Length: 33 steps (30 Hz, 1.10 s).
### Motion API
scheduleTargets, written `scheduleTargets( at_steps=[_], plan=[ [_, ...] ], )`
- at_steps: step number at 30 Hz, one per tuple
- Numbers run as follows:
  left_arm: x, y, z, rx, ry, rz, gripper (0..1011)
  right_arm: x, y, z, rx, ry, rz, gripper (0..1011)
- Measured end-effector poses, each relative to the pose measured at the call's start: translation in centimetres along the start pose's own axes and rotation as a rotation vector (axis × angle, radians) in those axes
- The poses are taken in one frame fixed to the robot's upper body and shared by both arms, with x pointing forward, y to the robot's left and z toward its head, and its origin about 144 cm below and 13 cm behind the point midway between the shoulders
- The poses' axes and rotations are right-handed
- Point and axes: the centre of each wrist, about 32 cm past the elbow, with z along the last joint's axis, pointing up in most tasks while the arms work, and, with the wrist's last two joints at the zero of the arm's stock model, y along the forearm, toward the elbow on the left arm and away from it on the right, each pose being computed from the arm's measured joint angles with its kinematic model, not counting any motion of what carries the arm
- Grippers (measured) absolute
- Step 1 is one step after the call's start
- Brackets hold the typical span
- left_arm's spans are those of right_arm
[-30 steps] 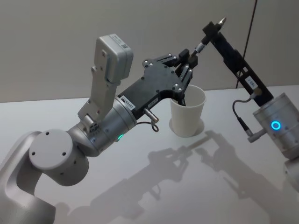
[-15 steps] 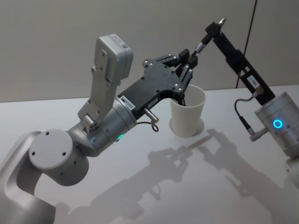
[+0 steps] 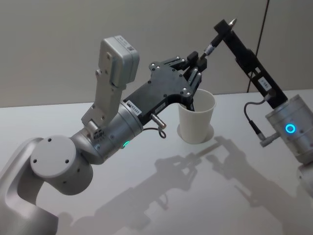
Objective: Place the pen into the pen holder.
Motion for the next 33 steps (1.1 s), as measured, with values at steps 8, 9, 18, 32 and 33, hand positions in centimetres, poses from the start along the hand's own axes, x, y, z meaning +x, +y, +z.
scheduleTargets(
  at_steps=[8, 9, 18, 32, 33],
  plan=[
    [0.00, 0.00, 0.00, 0.000, 0.000, 0.000, 166, 0.19, -0.01, -0.26, -0.010, 0.003, -0.009, 1002],
    [0.00, 0.00, 0.00, 0.000, 0.000, 0.000, 166, 0.20, -0.01, -0.28, -0.011, 0.003, -0.010, 1002],
    [0.00, 0.00, 0.00, 0.000, 0.000, 0.000, 166, 0.28, 0.21, -0.55, -0.016, 0.005, -0.011, 1002],
    [0.00, 0.00, 0.00, 0.000, 0.000, 0.000, 166, 0.33, 0.71, -0.79, -0.021, 0.009, -0.002, 1002],
    [0.00, 0.00, 0.00, 0.000, 0.000, 0.000, 166, 0.34, 0.72, -0.81, -0.021, 0.009, -0.001, 1002]
  ],
)
